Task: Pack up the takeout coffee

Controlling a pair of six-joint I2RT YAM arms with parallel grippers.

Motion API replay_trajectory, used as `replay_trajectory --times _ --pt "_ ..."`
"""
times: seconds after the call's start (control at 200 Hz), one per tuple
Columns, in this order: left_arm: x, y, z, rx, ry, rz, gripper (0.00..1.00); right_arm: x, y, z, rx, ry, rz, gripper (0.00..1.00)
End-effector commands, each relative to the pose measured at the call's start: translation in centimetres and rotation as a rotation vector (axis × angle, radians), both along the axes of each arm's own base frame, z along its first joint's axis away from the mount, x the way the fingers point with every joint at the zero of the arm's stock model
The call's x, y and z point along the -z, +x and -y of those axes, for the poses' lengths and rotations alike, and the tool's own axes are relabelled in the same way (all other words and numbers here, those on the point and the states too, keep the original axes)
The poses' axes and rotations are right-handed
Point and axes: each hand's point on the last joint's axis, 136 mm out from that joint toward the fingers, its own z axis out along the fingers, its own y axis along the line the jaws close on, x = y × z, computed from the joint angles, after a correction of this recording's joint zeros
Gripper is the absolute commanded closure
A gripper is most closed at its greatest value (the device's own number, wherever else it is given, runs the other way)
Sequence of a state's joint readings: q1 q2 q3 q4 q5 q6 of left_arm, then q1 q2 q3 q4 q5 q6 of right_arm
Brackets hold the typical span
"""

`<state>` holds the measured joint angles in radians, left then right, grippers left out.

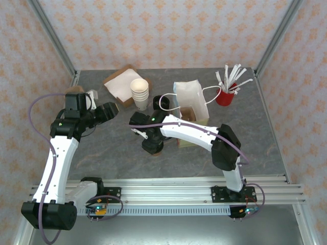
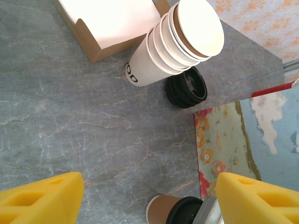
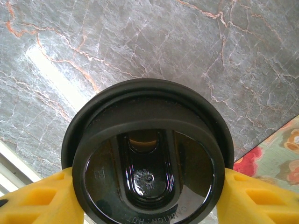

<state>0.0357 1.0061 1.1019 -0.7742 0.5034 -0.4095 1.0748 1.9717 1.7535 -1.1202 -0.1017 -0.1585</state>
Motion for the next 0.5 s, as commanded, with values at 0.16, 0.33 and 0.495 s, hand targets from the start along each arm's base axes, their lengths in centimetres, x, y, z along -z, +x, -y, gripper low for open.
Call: replay_trajectory --times 0.16,0.33,0.495 --pt "0.0 -0.1 0.5 0.033 -0.022 0.009 0.25 -7.0 -0.1 1.1 0.031 0.127 0.005 0.38" --pt "-0.9 0.1 1.0 0.046 -0.049 0.039 0.25 -12.7 -0.5 1.3 0.053 0.276 -0.004 0.39" --pt "-2.8 0.6 1.7 0.052 -0.074 0.111 0.25 -19.5 -0.7 2.7 0.103 0.428 0.031 0.4"
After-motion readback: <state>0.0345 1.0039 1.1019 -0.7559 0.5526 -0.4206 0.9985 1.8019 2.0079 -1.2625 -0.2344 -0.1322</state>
